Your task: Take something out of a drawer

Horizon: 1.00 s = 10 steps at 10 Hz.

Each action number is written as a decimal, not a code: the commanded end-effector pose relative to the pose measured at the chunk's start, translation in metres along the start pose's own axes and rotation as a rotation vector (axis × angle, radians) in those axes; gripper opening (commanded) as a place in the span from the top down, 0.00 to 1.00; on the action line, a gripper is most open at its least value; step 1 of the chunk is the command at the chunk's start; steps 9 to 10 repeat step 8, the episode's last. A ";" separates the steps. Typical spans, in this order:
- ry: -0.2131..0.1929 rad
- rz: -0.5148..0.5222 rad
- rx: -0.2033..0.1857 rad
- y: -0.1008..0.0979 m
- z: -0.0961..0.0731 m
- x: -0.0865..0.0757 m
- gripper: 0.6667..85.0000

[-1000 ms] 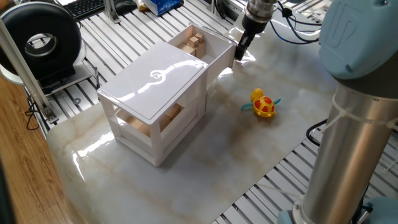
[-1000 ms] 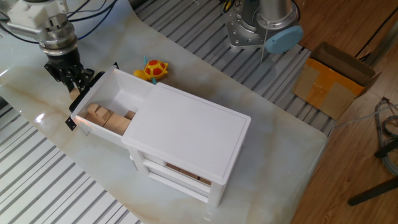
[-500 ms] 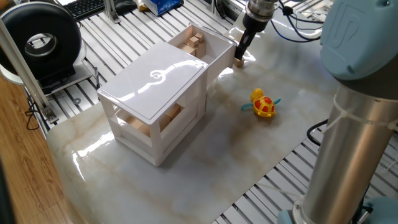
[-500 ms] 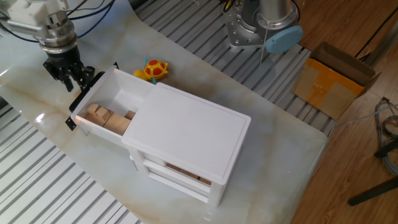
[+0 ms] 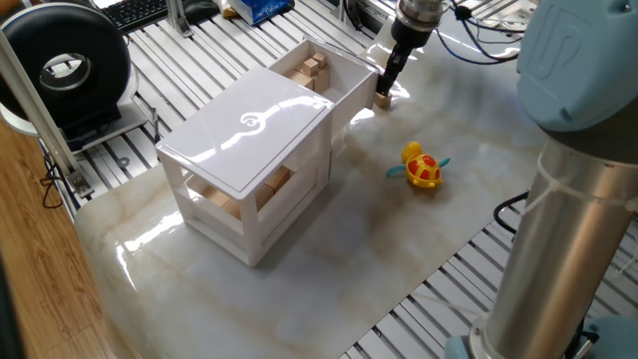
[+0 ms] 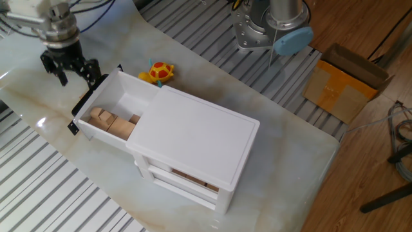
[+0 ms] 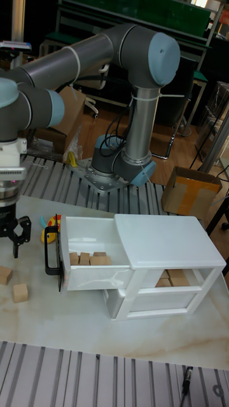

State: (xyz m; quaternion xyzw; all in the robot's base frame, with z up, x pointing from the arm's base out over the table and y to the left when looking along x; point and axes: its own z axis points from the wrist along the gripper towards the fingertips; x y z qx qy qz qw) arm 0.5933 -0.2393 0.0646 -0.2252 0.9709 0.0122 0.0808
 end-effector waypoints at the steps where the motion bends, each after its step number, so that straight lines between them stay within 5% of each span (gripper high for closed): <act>1: -0.005 0.027 -0.013 0.011 -0.027 0.007 0.47; 2: 0.004 0.096 -0.019 0.012 -0.028 0.009 0.99; 3: 0.038 0.099 0.054 -0.008 -0.027 0.019 0.99; 4: 0.080 0.116 0.083 -0.015 -0.028 0.029 0.99; 7: 0.130 0.147 0.074 -0.014 -0.022 0.042 0.99; 10: 0.129 0.136 0.064 -0.015 -0.018 0.044 0.99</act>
